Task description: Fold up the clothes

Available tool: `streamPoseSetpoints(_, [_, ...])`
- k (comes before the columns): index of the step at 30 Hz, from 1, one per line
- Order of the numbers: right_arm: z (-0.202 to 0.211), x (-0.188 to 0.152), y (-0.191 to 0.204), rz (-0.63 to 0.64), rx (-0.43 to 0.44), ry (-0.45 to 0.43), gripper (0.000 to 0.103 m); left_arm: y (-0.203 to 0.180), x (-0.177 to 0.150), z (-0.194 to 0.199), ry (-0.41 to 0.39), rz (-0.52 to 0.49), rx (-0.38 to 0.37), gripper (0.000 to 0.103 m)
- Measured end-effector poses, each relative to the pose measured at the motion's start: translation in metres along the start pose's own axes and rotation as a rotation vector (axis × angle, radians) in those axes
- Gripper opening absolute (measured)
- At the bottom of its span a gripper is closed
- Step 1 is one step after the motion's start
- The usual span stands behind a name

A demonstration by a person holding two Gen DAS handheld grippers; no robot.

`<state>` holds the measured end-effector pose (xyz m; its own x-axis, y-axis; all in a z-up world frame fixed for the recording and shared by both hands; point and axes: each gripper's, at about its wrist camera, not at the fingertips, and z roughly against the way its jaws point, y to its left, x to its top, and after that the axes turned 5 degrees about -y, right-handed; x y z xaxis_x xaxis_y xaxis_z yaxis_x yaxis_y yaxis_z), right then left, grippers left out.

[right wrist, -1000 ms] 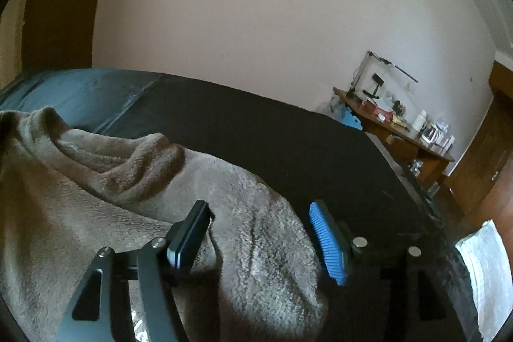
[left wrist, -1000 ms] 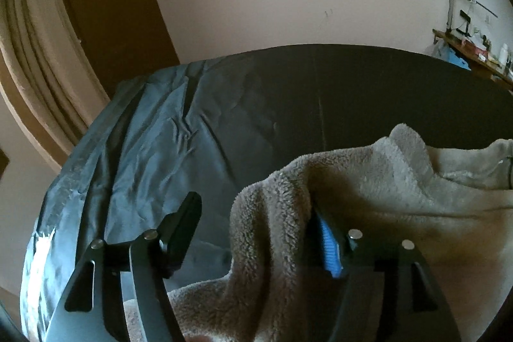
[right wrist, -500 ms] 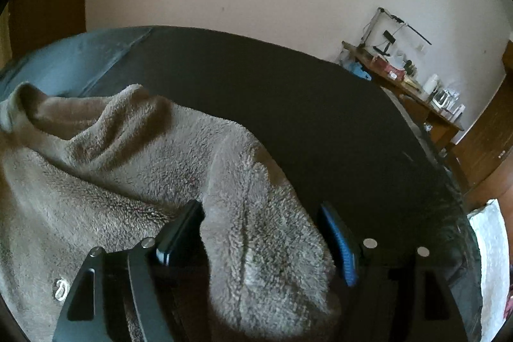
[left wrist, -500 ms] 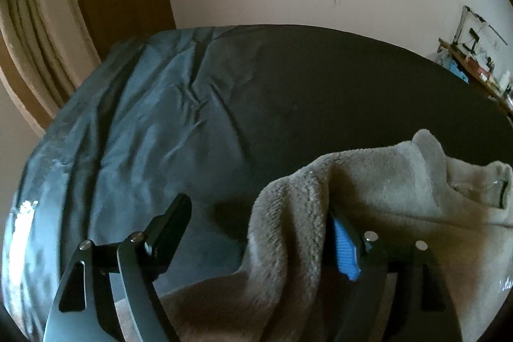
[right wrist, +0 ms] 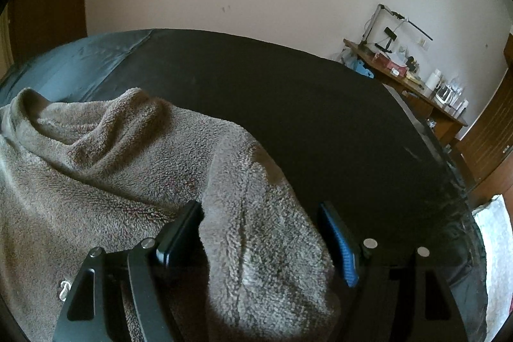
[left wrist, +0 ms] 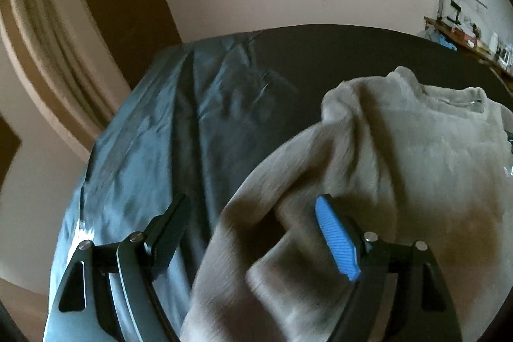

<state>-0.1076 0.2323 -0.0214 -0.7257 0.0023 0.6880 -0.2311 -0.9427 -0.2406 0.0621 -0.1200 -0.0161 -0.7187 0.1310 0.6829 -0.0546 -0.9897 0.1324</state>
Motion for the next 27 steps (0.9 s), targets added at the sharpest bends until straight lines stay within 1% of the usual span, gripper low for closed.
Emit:
streamPoseSetpoints(3, [0.001, 0.000, 0.001, 0.005, -0.004, -0.002, 0.076, 0.025, -0.013, 0.006, -0.010, 0.053, -0.052, 0.084])
streamPoseSetpoints(5, [0.002, 0.000, 0.002, 0.009, -0.007, -0.002, 0.076, 0.042, -0.018, 0.001, -0.009, 0.076, -0.069, 0.084])
streamPoseSetpoints(9, [0.002, 0.001, 0.002, 0.011, -0.008, -0.002, 0.076, 0.062, -0.031, 0.009, 0.003, 0.105, -0.079, 0.084])
streamPoseSetpoints(12, [0.002, 0.001, 0.001, 0.011, -0.008, -0.002, 0.076, 0.074, -0.044, 0.013, 0.027, 0.118, -0.127, 0.084])
streamPoseSetpoints(14, [0.002, 0.000, 0.000, 0.014, -0.010, -0.003, 0.076, 0.077, -0.051, 0.011, 0.056, 0.116, -0.169, 0.084])
streamPoseSetpoints(16, [0.001, 0.000, 0.001, 0.017, -0.014, -0.004, 0.076, 0.077, -0.060, 0.011, 0.076, 0.101, -0.192, 0.084])
streamPoseSetpoints(18, [0.001, 0.000, 0.002, 0.020, -0.016, -0.006, 0.076, 0.075, -0.066, 0.011, 0.081, 0.075, -0.208, 0.084])
streamPoseSetpoints(21, [0.002, 0.000, 0.001, 0.021, -0.016, -0.006, 0.076, 0.067, -0.074, 0.018, 0.085, 0.048, -0.252, 0.084])
streamPoseSetpoints(23, [0.001, 0.000, 0.001, 0.020, -0.015, -0.006, 0.076, 0.057, -0.081, 0.026, 0.085, 0.015, -0.258, 0.083])
streamPoseSetpoints(25, [0.001, 0.001, 0.001, 0.019, -0.014, -0.006, 0.076, 0.048, -0.081, 0.018, 0.088, -0.024, -0.247, 0.079])
streamPoseSetpoints(26, [0.001, 0.001, 0.001, 0.018, -0.013, -0.007, 0.076, 0.041, -0.081, 0.019, 0.076, -0.043, -0.236, 0.067])
streamPoseSetpoints(27, [0.001, 0.001, 0.001, 0.017, -0.012, -0.007, 0.076, 0.038, -0.079, 0.020, 0.078, -0.045, -0.238, 0.051])
